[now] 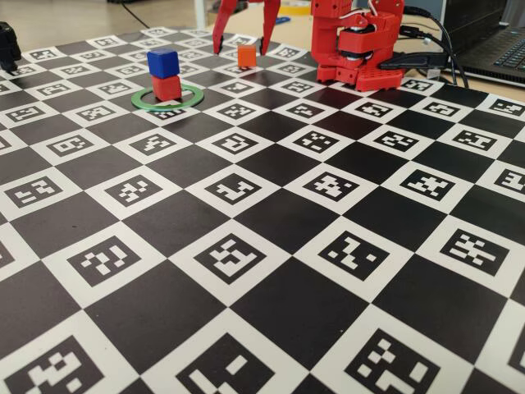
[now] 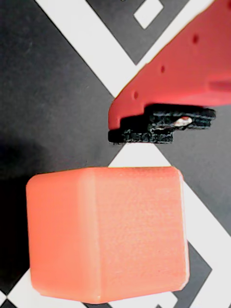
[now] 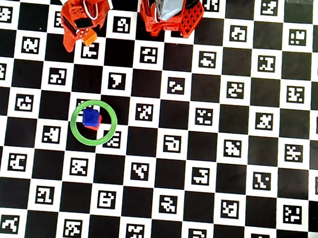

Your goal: Grab the red cube then put it in the green circle then put the blue cube on top and finally the orange cube on top

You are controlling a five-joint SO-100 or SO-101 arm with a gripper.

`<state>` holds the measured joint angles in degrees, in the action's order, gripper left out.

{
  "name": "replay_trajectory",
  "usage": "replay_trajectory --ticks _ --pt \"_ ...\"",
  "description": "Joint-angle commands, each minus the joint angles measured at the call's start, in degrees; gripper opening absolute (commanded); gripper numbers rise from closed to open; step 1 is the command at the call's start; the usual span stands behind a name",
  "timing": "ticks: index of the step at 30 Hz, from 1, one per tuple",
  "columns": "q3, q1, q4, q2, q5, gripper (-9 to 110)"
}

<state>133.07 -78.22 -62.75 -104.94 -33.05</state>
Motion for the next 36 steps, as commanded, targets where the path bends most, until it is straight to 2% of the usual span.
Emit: replay_trajectory --ticks 1,20,31,36 --pt "-0.35 -0.79 0.62 -0.26 -0.44 38" --pt "0.09 -1.76 3.52 0.35 -2.55 13" --pt "-1.93 -1.76 2.11 0.18 -3.78 11" --pt "-5.98 -0.26 -2.46 0.18 -2.72 12"
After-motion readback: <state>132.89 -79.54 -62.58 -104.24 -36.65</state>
